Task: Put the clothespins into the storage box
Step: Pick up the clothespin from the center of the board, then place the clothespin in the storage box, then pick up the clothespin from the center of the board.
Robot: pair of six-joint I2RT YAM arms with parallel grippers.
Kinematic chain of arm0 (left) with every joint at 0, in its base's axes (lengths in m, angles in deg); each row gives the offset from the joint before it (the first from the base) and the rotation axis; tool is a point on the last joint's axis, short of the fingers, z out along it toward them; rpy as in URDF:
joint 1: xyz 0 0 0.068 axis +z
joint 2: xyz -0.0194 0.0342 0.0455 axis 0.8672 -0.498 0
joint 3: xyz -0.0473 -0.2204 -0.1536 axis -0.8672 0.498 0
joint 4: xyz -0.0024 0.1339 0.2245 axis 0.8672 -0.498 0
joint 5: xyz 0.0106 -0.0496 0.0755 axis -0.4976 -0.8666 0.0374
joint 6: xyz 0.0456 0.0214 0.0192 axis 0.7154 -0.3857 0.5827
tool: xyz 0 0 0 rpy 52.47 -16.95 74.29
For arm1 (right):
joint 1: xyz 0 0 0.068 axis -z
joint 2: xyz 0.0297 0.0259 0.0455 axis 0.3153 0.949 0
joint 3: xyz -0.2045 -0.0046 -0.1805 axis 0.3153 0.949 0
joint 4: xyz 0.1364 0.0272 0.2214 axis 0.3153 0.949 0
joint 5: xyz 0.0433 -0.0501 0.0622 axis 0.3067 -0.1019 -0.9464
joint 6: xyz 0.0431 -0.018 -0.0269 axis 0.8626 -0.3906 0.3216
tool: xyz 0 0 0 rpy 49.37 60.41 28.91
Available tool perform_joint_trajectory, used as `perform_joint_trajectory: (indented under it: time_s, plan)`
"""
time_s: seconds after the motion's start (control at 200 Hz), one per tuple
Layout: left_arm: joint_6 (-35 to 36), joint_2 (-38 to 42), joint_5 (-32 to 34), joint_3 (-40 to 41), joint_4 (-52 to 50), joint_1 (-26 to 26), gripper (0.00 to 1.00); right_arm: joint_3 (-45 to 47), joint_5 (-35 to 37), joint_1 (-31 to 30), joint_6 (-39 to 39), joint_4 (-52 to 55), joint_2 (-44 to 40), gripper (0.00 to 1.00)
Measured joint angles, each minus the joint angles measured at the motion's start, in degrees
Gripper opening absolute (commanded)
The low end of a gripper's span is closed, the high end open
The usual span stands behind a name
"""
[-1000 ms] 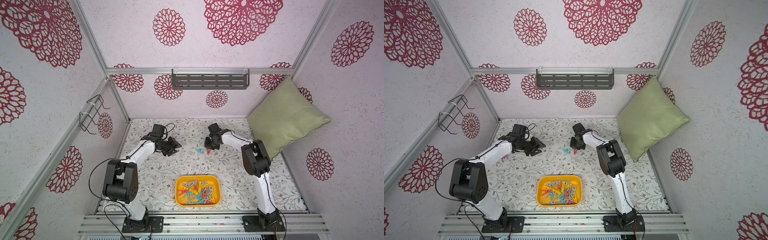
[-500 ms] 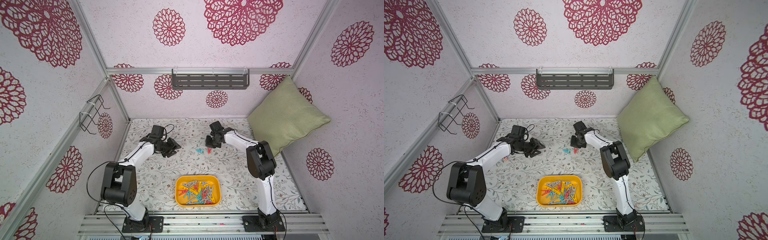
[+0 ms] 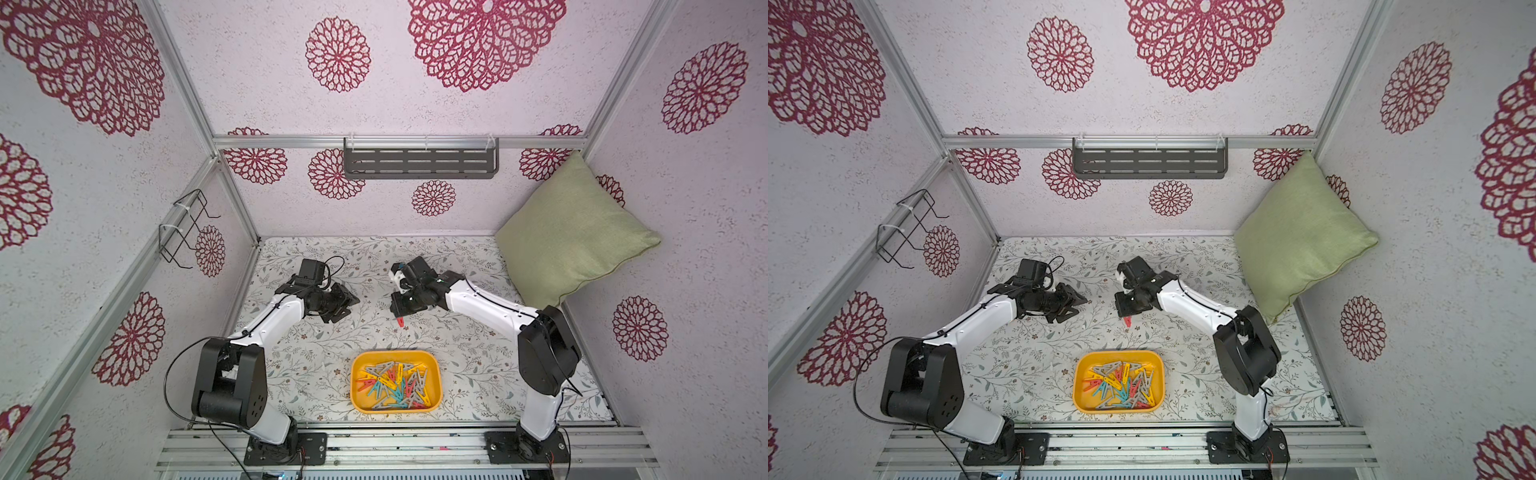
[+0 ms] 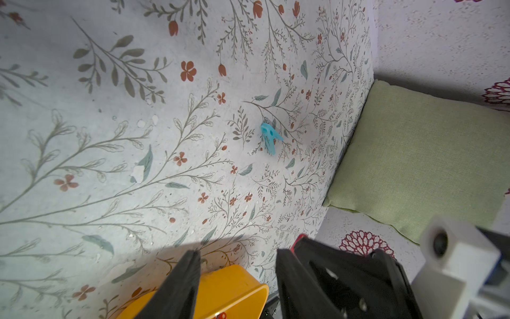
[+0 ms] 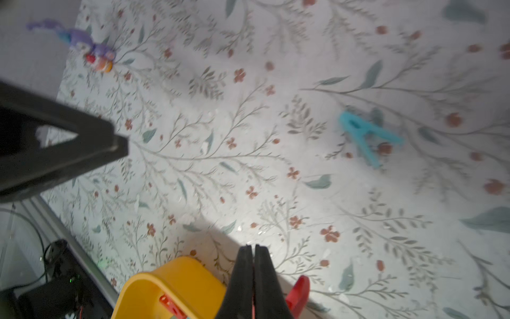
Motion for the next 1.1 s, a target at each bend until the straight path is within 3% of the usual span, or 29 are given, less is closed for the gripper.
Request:
perform_joint_trajectory:
  time_s: [0.29, 0.455, 0.58, 0.846, 1.101]
  plan:
    - [-0.8, 4.4, 2.2, 4.4, -0.1, 0.0, 0.52, 11.0, -4.6, -9.8, -2.4, -1.8, -7.8, 0.05]
    - [-1.9, 6.6, 3.0, 7.6, 0.5, 0.0, 0.52, 15.5, -5.2, -12.7, -3.0, -2.2, -9.9, 0.34]
    - [-2.9, 8.1, 3.3, 9.5, 0.9, 0.0, 0.53, 16.9, -4.7, -13.6, -3.8, -2.1, -11.1, 0.43]
    - [-4.7, 9.2, 4.1, 10.4, 2.7, -1.5, 0.53, 13.5, 2.0, -11.4, -4.7, -1.7, -12.5, 0.45]
    - [-6.2, 8.5, 4.0, 10.3, 5.2, -4.1, 0.53, 4.8, 9.2, -1.4, -5.2, 0.3, -7.0, 0.51]
